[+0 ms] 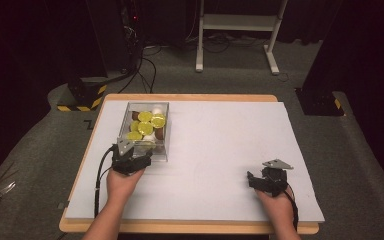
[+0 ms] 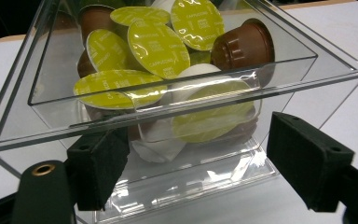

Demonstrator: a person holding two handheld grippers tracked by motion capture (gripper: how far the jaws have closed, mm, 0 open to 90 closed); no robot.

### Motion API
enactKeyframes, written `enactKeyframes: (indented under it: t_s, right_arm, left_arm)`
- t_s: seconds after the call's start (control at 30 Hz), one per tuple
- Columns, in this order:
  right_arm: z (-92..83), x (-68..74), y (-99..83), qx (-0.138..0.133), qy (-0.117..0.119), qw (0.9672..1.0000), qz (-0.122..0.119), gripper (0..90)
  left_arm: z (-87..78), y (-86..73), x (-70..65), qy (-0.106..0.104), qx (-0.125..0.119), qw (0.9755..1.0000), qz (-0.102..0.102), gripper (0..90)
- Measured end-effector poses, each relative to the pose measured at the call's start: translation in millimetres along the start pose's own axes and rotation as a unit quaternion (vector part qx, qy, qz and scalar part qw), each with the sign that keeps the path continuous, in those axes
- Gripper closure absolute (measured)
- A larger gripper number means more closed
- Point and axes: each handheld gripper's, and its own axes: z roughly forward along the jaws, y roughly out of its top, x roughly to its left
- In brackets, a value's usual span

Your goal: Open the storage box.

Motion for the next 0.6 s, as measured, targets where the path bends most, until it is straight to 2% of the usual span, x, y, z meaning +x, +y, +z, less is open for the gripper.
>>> enactKeyframes:
  t_s: [0.27, 0.43, 0.6]
  right_arm:
    - [0.0, 0.2, -0.2, -0.001, 0.000, 1.0000, 0.001, 18.2]
    - [0.0, 0.2, -0.2, -0.001, 0.000, 1.0000, 0.001, 18.3]
    - [-0.1, 0.3, -0.4, -0.001, 0.000, 1.0000, 0.000, 18.4]
  left_arm:
    - [3.4, -2.5, -4.4, 0.013, -0.001, 0.9999, 0.009, 22.0]
    - [4.0, -3.4, -8.3, 0.021, -0.009, 0.9997, 0.010, 26.3]
    - [5.3, -5.7, -11.5, 0.039, -0.016, 0.9990, 0.018, 28.1]
